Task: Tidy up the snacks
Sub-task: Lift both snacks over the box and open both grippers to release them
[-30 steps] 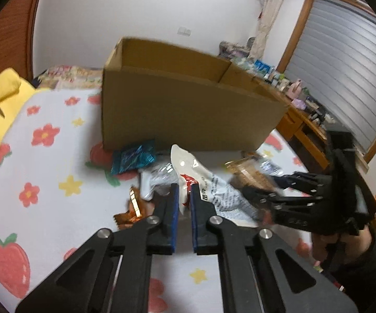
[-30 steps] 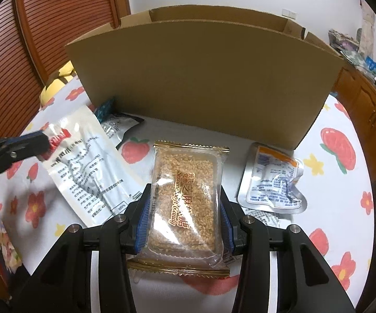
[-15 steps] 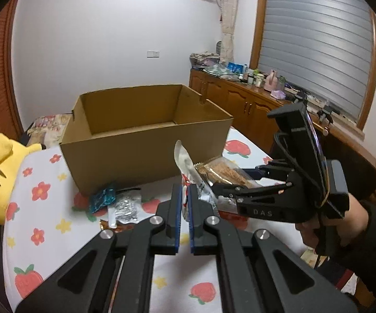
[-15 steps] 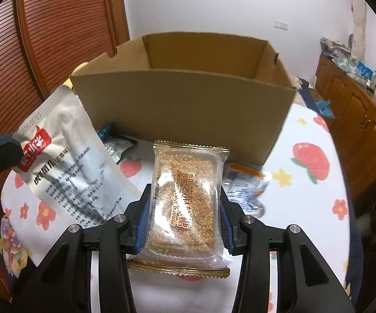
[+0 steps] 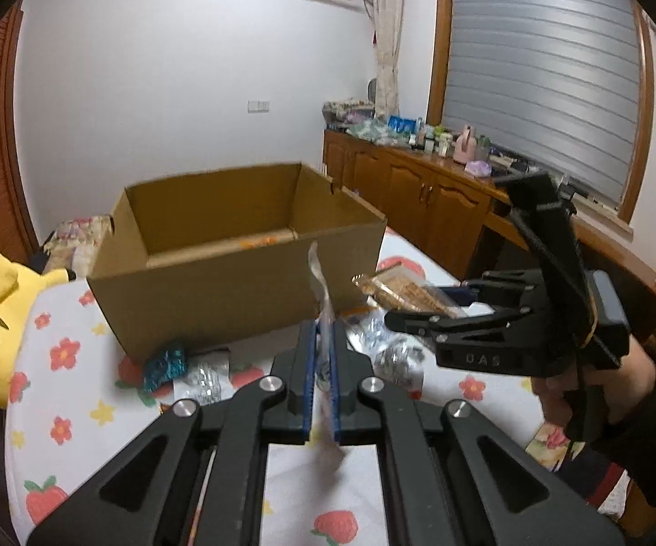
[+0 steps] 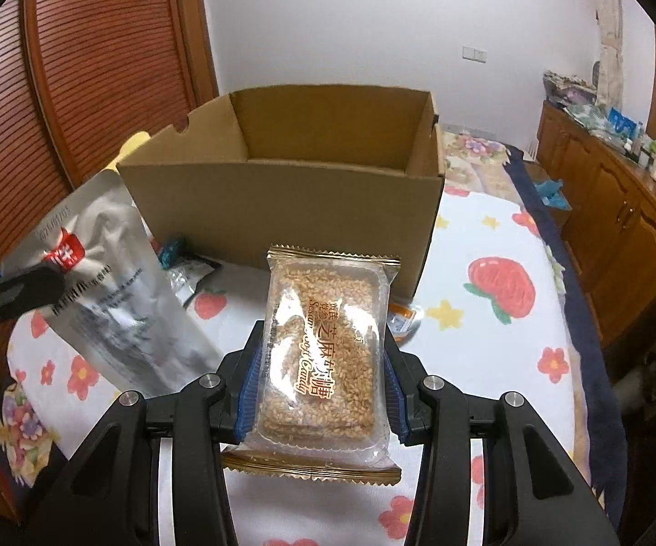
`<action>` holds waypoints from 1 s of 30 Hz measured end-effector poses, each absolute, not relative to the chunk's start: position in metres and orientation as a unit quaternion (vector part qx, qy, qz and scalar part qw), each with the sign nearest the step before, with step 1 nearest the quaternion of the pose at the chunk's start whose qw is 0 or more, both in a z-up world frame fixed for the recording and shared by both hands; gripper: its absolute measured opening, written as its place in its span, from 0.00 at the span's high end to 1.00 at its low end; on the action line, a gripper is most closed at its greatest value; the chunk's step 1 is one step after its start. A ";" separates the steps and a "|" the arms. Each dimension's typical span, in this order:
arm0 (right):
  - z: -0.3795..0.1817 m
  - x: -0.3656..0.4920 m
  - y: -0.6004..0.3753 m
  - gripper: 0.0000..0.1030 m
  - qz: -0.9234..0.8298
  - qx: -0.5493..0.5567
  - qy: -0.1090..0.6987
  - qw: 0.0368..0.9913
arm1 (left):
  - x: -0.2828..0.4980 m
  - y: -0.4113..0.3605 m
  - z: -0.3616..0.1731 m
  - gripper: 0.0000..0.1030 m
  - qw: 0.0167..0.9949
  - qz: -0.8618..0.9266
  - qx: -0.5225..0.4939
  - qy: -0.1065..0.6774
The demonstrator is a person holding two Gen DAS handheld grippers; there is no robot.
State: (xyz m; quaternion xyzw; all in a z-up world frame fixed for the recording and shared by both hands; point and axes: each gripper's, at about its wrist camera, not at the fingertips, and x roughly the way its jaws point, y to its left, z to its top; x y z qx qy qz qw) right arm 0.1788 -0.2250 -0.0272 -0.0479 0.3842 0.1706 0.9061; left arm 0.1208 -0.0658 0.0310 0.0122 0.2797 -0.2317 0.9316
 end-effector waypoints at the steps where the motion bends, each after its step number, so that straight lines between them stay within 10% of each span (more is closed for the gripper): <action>1: -0.025 0.179 -0.225 0.57 0.171 -0.047 0.382 0.907 | 0.121 -0.065 0.035 0.99 0.932 -0.233 0.013 0.277; 30: 0.066 0.225 -0.199 0.57 0.218 -0.056 0.304 0.926 | 0.208 -0.024 0.135 0.99 0.959 -0.187 0.022 0.213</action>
